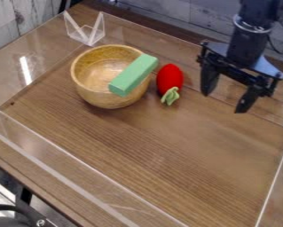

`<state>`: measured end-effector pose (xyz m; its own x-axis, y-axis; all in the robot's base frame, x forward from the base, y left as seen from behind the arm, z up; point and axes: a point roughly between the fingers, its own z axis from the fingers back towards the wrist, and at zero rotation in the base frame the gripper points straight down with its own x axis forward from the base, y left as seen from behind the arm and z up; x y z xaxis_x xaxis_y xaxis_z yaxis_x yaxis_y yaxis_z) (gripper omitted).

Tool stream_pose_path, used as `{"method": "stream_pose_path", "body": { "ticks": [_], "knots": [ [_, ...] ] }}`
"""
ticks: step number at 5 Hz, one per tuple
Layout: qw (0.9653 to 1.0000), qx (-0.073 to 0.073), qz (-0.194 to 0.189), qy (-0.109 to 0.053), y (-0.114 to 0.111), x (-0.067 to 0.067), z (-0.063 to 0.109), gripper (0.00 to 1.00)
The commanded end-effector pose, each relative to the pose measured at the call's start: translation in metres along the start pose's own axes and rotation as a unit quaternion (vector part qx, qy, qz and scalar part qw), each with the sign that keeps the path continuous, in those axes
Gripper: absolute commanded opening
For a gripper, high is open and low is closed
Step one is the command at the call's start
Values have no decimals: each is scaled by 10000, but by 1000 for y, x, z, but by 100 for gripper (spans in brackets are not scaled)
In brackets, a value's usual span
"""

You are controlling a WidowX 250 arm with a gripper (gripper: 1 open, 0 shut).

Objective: Put the green block in the brown bowl

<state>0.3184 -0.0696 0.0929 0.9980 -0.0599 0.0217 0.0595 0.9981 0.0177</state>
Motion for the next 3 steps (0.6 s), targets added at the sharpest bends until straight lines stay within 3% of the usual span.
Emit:
{"method": "stream_pose_path", "body": {
  "ticks": [1,3],
  "knots": [
    [9993,-35,-20,-360,11,-2,24,100],
    [9990,-81,142,-425,7,-7,31,100]
  ]
}}
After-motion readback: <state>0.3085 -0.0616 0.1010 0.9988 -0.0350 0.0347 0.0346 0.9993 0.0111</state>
